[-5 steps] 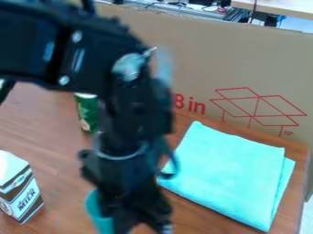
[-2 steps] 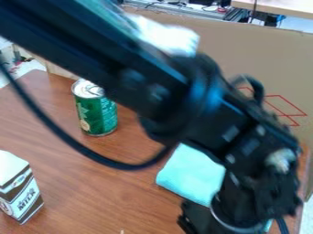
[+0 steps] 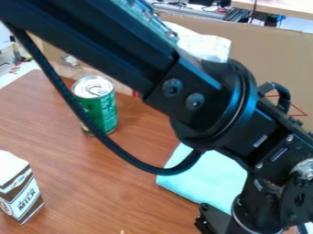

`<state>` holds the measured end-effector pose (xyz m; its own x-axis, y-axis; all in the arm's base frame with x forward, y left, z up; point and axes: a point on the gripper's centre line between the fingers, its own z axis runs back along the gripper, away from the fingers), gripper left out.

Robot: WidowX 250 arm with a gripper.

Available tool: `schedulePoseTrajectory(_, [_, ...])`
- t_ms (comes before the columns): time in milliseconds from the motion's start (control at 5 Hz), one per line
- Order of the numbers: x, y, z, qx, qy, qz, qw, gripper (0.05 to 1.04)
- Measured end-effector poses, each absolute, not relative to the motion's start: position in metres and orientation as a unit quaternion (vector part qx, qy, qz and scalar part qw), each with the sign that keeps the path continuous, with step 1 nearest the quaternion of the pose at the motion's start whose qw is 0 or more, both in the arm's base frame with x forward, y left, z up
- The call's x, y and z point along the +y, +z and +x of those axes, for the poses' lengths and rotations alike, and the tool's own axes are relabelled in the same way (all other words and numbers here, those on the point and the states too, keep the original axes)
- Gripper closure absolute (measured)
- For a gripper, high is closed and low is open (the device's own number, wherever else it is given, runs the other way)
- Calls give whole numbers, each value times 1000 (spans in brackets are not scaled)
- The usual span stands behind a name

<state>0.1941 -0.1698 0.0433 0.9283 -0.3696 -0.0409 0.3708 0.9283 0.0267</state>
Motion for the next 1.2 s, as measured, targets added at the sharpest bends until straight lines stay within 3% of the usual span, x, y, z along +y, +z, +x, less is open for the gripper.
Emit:
schedulePoseTrajectory(200, [-169,44,195,13,-181,21,983,939])
schedulePoseTrajectory(400, [-164,55,195,-2,-162,27,986,722])
schedulePoseTrajectory(800, [-160,96,197,-56,-153,5,987,131])
schedulePoseTrajectory(1000, [-138,114,190,-55,-129,13,990,74])
schedulePoseTrajectory(1200, [-98,148,164,-61,-106,48,991,79])
